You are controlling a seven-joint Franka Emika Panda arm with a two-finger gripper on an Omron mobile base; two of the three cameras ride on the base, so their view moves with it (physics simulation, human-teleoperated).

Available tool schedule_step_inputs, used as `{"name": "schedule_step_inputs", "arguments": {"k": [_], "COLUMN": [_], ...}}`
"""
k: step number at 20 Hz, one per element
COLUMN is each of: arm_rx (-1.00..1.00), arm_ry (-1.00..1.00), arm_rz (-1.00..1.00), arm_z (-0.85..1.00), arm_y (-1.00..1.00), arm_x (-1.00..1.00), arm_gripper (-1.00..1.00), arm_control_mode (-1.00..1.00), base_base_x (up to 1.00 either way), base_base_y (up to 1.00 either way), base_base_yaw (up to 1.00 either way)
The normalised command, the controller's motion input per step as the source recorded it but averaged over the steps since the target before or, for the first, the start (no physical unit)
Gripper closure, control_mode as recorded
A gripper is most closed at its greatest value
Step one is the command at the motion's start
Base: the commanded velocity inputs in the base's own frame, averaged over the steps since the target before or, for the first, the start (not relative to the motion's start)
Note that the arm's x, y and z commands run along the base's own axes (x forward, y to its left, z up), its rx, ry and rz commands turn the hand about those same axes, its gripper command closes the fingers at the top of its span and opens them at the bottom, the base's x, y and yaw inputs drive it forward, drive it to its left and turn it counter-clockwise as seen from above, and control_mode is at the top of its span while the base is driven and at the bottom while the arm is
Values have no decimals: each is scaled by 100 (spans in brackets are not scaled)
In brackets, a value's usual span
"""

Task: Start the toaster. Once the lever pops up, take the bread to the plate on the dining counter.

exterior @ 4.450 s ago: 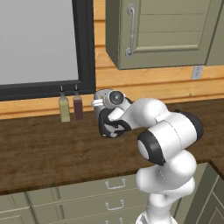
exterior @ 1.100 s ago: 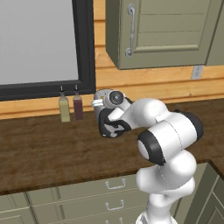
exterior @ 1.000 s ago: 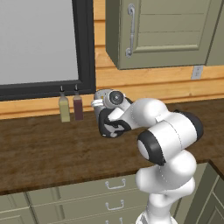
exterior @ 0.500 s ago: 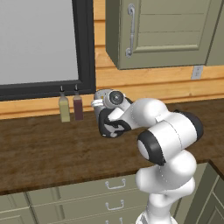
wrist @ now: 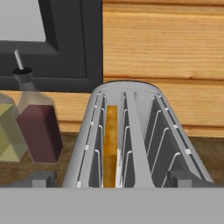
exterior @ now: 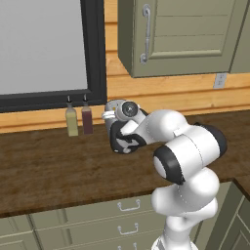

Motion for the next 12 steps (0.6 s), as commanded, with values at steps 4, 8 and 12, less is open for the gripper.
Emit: {"name": "schedule_step_inputs", "arguments": {"k": [4, 8, 12], "arm_rx": [0, 0, 0], "arm_ry": [0, 0, 0], "arm_rz": [0, 0, 0], "arm_z": [0, 0, 0], "arm_y": [0, 0, 0], "arm_x": [0, 0, 0], "arm_gripper": [-100, -100, -100], "arm_control_mode": [-100, -100, -100], "base_base_x": [0, 0, 0], "base_base_y": [0, 0, 0], "base_base_yaw": [0, 0, 0]}}
